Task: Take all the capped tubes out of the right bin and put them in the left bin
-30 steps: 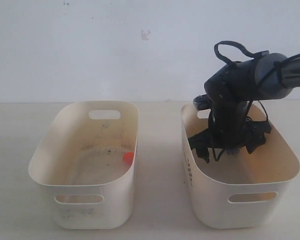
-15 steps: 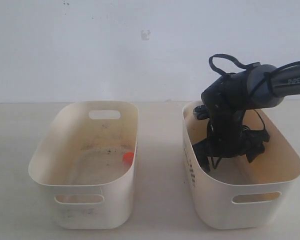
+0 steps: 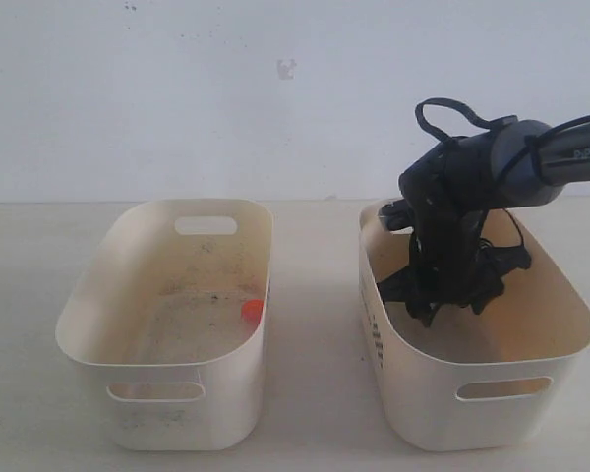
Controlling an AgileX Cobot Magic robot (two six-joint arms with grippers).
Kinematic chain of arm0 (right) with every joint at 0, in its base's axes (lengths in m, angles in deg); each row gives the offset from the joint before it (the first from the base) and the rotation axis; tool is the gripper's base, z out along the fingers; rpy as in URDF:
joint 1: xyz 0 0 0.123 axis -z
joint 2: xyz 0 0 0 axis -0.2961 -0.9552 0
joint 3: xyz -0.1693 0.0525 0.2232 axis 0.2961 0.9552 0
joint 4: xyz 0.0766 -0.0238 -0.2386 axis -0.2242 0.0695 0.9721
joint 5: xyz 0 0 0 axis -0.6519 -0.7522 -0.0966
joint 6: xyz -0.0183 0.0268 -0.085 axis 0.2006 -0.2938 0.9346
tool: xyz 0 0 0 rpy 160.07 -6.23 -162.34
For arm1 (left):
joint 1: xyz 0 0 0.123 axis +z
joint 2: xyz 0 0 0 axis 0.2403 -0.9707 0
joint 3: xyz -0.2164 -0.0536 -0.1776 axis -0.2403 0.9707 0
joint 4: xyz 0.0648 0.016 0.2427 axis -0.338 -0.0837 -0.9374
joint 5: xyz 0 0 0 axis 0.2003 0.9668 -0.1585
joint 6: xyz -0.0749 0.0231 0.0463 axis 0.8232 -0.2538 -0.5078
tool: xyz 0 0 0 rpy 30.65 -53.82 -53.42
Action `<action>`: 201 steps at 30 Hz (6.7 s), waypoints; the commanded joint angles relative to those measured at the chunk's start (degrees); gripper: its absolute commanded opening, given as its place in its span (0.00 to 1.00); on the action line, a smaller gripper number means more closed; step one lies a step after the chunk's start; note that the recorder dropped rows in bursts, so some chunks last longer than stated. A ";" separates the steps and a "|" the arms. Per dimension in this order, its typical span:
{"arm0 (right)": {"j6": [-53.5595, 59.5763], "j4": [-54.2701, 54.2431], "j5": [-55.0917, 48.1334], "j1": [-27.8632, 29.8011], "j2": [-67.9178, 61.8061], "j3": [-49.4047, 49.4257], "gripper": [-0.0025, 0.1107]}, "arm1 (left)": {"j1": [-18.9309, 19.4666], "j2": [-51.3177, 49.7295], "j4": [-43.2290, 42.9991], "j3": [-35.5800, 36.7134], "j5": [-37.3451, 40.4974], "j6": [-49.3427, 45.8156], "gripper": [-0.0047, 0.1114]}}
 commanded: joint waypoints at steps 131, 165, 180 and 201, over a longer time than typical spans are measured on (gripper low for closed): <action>2.72 -17.94 23.56 -21.94 22.63 0.30 0.02 | -0.13 0.22 -0.10 0.15 -0.22 -0.07 0.08; 3.10 -2.17 11.60 -22.82 26.99 0.30 0.48 | -0.13 0.22 -0.10 0.15 -0.22 -0.07 0.08; 10.19 -6.33 3.68 -10.79 26.04 2.50 0.47 | -0.13 0.22 -0.10 0.15 -0.22 -0.07 0.08; 10.42 -9.18 -3.42 -10.79 17.02 4.21 0.47 | -0.13 0.22 -0.10 0.15 -0.22 -0.07 0.08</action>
